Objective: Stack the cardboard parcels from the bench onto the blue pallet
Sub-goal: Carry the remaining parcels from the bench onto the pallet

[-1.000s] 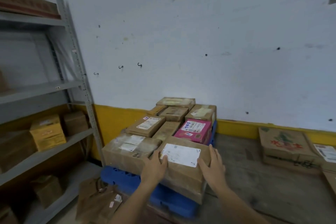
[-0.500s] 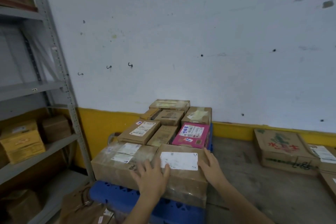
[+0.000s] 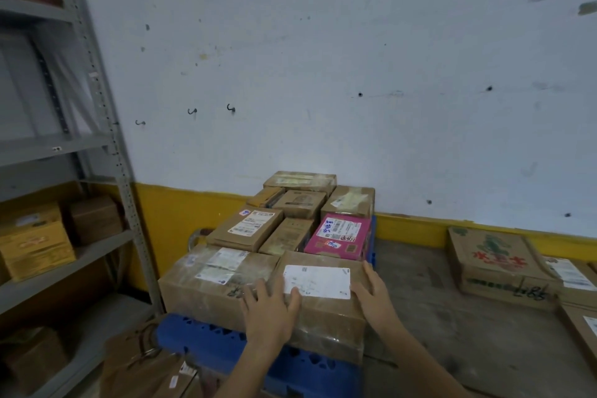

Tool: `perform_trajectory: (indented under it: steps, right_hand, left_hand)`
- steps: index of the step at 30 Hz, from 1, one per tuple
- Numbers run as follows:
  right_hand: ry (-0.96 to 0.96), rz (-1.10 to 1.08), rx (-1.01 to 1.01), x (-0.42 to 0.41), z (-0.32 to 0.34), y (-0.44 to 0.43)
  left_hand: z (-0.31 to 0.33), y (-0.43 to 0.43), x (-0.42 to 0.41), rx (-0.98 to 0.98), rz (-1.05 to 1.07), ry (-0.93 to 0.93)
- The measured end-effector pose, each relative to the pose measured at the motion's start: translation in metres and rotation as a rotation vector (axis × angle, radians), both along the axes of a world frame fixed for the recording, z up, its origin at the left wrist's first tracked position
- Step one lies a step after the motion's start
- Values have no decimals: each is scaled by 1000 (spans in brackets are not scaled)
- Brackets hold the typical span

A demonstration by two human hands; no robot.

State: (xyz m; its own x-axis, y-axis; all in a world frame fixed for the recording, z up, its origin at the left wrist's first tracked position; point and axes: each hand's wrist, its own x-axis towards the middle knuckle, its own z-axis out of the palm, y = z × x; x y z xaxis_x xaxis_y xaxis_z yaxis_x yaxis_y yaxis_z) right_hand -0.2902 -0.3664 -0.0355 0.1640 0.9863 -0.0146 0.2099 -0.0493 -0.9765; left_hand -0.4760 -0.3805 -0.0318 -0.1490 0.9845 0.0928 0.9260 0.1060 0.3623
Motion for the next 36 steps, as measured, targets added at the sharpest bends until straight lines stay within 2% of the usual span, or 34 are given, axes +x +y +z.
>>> perform_trajectory:
  steps: [5,11,15,19,23,26,30,36]
  right_hand:
    - [3,39,-10,6,4,-4]
    - [-173,86,-13,18,18,-7]
    - [-325,130,42,38,31,-13]
    - [-408,141,60,81,35,-23]
    - [-469,91,43,152,34,-30]
    - [-476,52,-5,213,26,-29]
    - [-559,-38,-67,292,7,-15]
    - [-666,-57,-121,389,-19,11]
  left_hand:
    - [9,-5,1,17,24,-86]
    - [29,-5,14,-12,71,-79]
    - [44,0,35,42,52,-76]
    - [55,9,74,169,-41,-97]
    - [56,15,138,250,-179,-204]
    - [49,24,193,260,-296,-146]
    - [35,39,264,201,-390,-153]
    - [7,64,350,-60,-418,-77]
